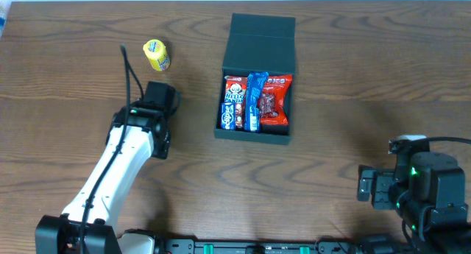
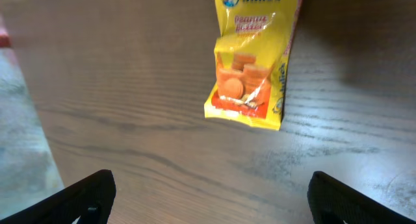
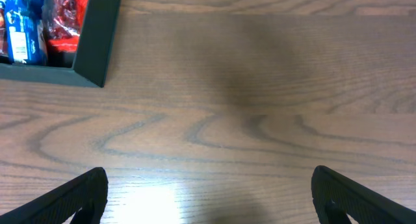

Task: Pack container
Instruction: 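Move the left gripper to the yellow Julie's packet and grasp it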

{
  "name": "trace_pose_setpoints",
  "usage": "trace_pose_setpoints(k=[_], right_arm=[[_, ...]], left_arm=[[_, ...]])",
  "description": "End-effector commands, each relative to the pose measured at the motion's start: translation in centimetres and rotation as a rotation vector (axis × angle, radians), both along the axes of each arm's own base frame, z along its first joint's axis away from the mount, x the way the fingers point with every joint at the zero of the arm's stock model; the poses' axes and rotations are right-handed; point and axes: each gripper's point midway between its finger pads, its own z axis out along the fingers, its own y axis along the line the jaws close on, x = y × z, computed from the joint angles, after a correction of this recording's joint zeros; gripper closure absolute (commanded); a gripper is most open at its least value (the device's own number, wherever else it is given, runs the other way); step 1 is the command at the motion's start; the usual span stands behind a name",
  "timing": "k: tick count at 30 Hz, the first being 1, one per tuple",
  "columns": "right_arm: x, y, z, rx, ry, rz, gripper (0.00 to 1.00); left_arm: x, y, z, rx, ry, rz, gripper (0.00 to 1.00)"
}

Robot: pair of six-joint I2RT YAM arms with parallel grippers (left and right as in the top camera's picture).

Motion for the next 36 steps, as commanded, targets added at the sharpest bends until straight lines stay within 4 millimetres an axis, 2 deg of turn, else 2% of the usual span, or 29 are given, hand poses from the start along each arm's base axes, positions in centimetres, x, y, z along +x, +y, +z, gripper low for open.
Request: trace_pose_setpoints(k=[1, 7, 13, 20, 25, 31, 36], right_arm=[[0.0, -0.1, 0.1, -0.003, -0.003, 0.0, 0.01], [0.0, -0.1, 0.1, -0.003, -0.003, 0.0, 0.01], [0.0, -0.1, 0.1, -0.003, -0.003, 0.0, 0.01], [0.0, -0.1, 0.1, -0.003, -0.003, 0.0, 0.01], [0.0, -0.1, 0.1, -0.003, -0.003, 0.0, 0.01], [0.0, -0.1, 0.1, -0.003, -0.003, 0.0, 0.01], [0.0, -0.1, 0.1, -0.003, -0.003, 0.0, 0.01]], left_arm=[[-0.3, 0.8, -0.1, -0.028, 0.022, 0.023, 0.05], [-0.2, 1.3, -2.5, -0.08, 0.098, 0.041, 0.04], [1.1, 1.3, -5.3, -0.08, 0.14, 0.018, 0.05], [3.0, 2.0, -6.4, -0.083, 0.088, 0.034, 0.05], [4.3, 1.8, -7.1, -0.122, 0.052, 0.013, 0.05], [5.1, 1.3, -8.6, -0.16, 0.053, -0.001, 0.05], [5.7, 1.3, -9.1, -0.163, 0.035, -0.001, 0.05]])
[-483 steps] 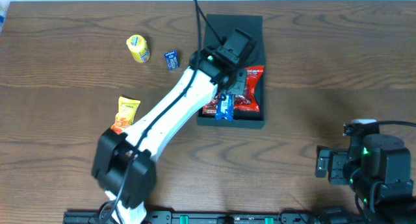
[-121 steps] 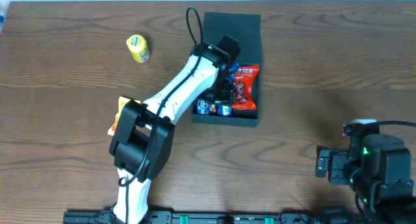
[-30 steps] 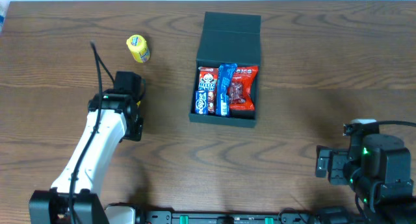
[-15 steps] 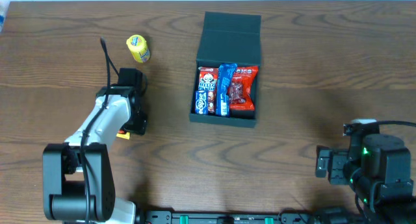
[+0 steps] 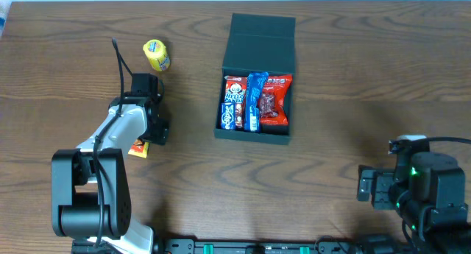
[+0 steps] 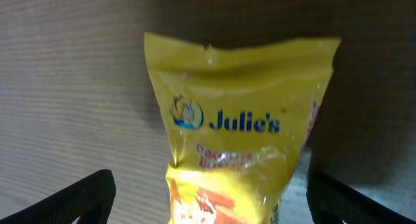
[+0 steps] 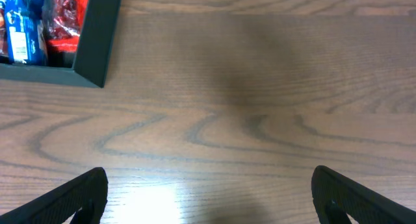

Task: Pack container
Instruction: 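Move the left gripper to the yellow Julie's packet and grasp it, then carry the Julie's packet into the black box and release it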

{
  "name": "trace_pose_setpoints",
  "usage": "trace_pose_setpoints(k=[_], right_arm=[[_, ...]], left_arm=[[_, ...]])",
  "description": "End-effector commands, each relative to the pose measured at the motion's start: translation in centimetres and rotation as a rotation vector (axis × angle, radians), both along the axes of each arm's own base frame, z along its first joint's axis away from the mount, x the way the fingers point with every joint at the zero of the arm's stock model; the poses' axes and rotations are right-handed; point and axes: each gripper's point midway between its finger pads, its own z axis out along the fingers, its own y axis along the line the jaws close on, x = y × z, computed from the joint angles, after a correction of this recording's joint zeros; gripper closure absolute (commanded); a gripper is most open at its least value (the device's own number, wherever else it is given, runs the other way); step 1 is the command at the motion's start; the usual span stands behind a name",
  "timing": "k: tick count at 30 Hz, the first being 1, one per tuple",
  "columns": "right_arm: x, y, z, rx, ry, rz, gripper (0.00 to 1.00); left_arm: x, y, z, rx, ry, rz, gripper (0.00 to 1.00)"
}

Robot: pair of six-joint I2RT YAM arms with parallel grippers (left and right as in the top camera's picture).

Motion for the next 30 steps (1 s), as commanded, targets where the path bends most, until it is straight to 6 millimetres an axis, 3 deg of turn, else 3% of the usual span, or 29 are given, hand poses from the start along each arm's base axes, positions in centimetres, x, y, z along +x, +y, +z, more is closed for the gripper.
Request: trace_pose_setpoints(k=[1, 10, 11, 15, 18, 24, 30], right_arm=[[0.01, -0.12, 0.08, -0.004, -0.003, 0.0, 0.01], [0.01, -0.12, 0.08, -0.003, -0.003, 0.0, 0.01], [0.01, -0.12, 0.08, -0.004, -0.003, 0.0, 0.01], [0.01, -0.12, 0.08, -0.004, -0.003, 0.0, 0.01], [0.01, -0.12, 0.08, -0.004, -0.003, 0.0, 0.01], [0.01, -0.12, 0.08, -0.004, -0.003, 0.0, 0.01], [0.01, -0.12, 0.08, -0.004, -0.003, 0.0, 0.01]], left_arm=[[0.15, -0.1, -0.94, -0.021, 0.02, -0.007, 0.05], [0.12, -0.16, -0.96, -0.024, 0.02, -0.005, 0.0], [0.12, -0.15, -0.95, -0.024, 0.018, 0.0, 0.06], [-0.04, -0.15, -0.98, -0.025, 0.023, 0.006, 0.14], [-0.04, -0.17, -0.98, -0.027, 0.019, 0.017, 0.3], [-0.03, -0.23, -0.98, -0.028, 0.018, 0.019, 0.51], [-0.02, -0.3, -0.98, -0.031, 0.012, 0.036, 0.62]])
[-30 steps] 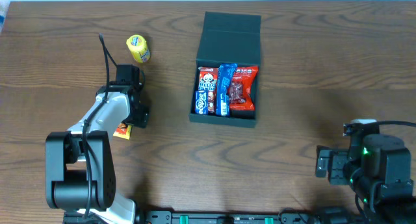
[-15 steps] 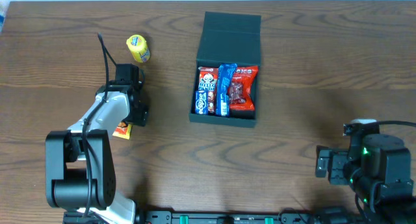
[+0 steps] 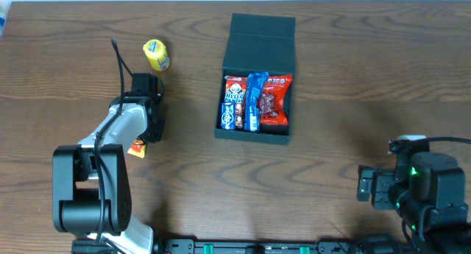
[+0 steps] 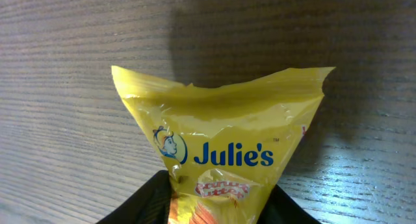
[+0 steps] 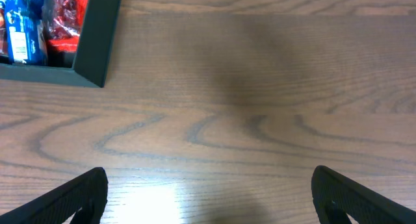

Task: Pack container
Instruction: 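Carry the Julie's packet into the black box and release it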

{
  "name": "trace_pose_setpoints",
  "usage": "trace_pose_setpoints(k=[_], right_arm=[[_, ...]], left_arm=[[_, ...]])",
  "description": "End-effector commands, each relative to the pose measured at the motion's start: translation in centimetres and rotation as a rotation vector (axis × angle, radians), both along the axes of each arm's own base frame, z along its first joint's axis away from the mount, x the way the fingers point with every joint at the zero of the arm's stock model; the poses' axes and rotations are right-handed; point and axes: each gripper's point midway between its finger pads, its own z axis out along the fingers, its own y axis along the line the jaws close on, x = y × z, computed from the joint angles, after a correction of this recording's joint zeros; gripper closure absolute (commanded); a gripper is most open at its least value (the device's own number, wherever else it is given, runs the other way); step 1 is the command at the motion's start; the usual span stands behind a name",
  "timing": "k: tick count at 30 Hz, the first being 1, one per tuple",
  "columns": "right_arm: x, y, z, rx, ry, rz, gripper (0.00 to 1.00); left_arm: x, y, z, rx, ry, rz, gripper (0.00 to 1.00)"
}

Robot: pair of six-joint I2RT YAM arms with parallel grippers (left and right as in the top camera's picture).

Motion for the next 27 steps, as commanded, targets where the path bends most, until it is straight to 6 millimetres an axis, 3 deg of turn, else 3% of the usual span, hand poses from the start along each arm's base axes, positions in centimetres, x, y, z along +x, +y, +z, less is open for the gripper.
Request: trace_pose_setpoints(k=[1, 7, 11, 20, 23, 27], right_arm=[[0.0, -0.1, 0.1, -0.004, -0.003, 0.0, 0.01], [0.0, -0.1, 0.1, -0.004, -0.003, 0.0, 0.01], [0.0, -0.1, 0.1, -0.003, -0.003, 0.0, 0.01], [0.0, -0.1, 0.1, -0.003, -0.003, 0.0, 0.01], [0.0, -0.1, 0.1, -0.004, -0.003, 0.0, 0.01], [0.0, -0.1, 0.1, -0.004, -0.003, 0.0, 0.01]], left_arm=[[-0.1, -0.1, -0.3, -0.007, 0.006, 0.022, 0.63], [0.1, -1.0, -0.4, -0.014, -0.008, 0.036, 0.73], [0.2, -1.6, -0.4, -0.022, -0.02, 0.05, 0.74], [0.8, -3.5, 0.2, -0.042, -0.055, 0.052, 0.94], [1.6, -4.5, 1.5, -0.062, -0.097, 0.045, 0.94], [3.0, -6.7, 5.3, -0.078, -0.17, -0.009, 0.94]])
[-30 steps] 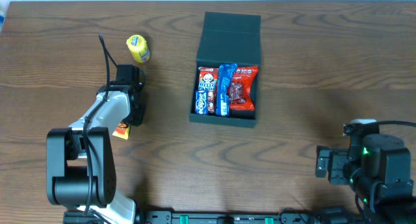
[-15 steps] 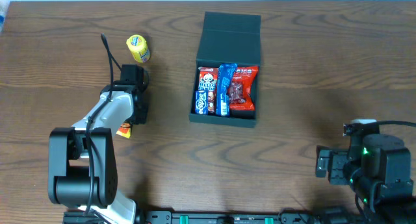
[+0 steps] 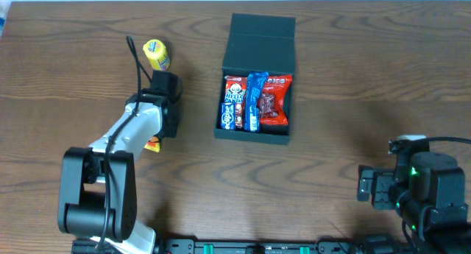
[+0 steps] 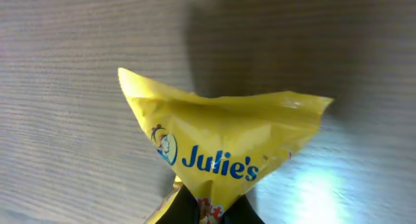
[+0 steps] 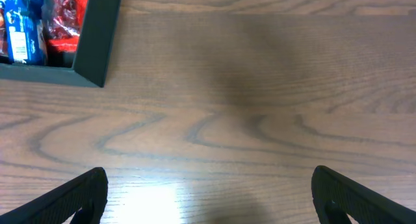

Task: Pack container
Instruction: 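Carry the Julie's packet into the black box and release it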

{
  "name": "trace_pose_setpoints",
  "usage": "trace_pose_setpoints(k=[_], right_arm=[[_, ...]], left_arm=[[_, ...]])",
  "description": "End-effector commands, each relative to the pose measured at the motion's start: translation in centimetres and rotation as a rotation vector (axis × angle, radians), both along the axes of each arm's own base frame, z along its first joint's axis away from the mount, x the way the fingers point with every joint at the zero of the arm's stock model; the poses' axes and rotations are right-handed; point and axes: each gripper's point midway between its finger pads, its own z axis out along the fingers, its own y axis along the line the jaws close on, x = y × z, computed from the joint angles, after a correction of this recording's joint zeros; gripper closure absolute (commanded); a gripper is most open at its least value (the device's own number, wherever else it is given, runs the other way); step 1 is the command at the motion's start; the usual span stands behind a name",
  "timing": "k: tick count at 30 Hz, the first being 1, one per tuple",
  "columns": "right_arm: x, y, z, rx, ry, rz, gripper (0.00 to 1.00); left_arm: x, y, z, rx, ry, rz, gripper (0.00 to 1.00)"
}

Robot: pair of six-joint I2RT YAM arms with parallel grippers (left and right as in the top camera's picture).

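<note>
My left gripper (image 4: 208, 208) is shut on a yellow Julie's snack packet (image 4: 221, 146), pinching its lower part so the top fans out above the fingers. In the overhead view only the packet's orange end (image 3: 152, 143) shows under the left arm, left of the dark green box (image 3: 254, 134). The box stands open with its lid (image 3: 263, 39) folded back. It holds a small red can (image 3: 233, 101), a blue bar (image 3: 254, 99) and a red packet (image 3: 276, 99). My right gripper (image 5: 208, 198) is open over bare wood at the front right, holding nothing.
A second yellow snack (image 3: 156, 54) lies at the back left, beyond the left arm. The right wrist view catches the box's corner (image 5: 97, 55) at its upper left. The right arm's body (image 3: 423, 184) sits at the front right edge.
The left arm has shifted right, toward the box, with the packet in its fingers. The fingers stand closer together on the packet, which now tilts. The right arm has not moved.
The left gripper was open with a yellow Julie's packet lying ahead of it. Then its open fingers stood either side of the packet's top. Then they had closed in on it, and now they pinch it, a little nearer the box. The right gripper stayed open throughout.
</note>
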Motion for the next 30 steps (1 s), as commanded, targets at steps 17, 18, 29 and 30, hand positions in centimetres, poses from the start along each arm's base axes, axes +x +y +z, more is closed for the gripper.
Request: trace_pose_setpoints(k=[17, 18, 29, 30], right_arm=[[0.0, -0.1, 0.1, -0.003, -0.003, 0.0, 0.01], [0.0, -0.1, 0.1, -0.003, -0.003, 0.0, 0.01], [0.0, -0.1, 0.1, -0.003, -0.003, 0.0, 0.01], [0.0, -0.1, 0.1, -0.003, -0.003, 0.0, 0.01]], left_arm=[[4.3, -19.0, 16.5, -0.241, -0.341, -0.182, 0.94], [4.3, -19.7, 16.3, -0.253, -0.336, -0.166, 0.94], [3.5, -26.1, 9.5, -0.346, -0.118, -0.102, 0.94], [3.5, -26.1, 9.1, -0.344, -0.11, -0.093, 0.94]])
